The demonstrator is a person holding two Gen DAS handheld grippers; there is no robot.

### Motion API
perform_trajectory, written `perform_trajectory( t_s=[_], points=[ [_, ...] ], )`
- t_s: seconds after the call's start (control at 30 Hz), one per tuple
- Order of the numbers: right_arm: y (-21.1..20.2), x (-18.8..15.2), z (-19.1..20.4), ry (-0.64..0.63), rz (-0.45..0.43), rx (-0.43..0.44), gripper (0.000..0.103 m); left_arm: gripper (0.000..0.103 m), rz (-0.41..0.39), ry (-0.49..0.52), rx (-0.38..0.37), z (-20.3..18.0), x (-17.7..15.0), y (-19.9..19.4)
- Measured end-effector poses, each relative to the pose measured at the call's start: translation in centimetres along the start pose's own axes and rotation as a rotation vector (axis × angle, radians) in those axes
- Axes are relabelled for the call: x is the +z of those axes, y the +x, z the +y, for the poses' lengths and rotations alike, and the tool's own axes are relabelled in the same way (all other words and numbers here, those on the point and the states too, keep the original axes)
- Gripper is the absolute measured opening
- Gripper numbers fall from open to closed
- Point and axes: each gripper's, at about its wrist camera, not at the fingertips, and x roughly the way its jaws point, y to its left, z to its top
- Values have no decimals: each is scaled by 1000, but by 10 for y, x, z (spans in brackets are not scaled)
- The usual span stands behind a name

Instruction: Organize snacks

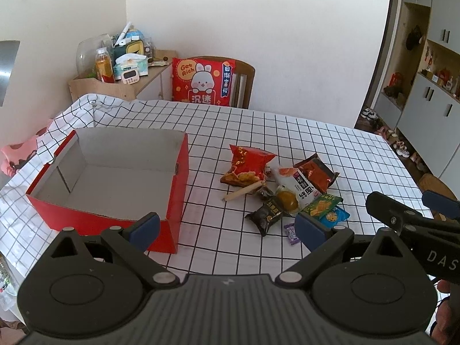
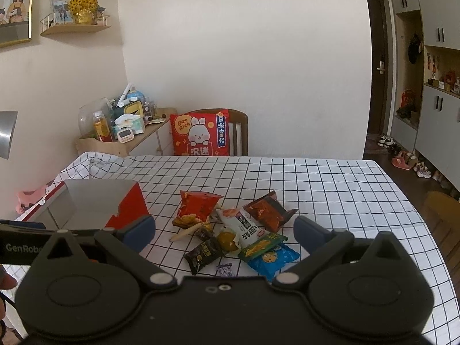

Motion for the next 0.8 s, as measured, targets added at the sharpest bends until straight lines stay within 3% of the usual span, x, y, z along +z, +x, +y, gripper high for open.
perform_trajectory(
  t_s=[0.47,0.8],
  points=[
    [7,0,-5,-12,3,-11,103,101,16,18,-7,-8,6,14],
    [32,-2,-21,5,71,-6,102,100,64,30,-19,-12,11,47]
  ],
)
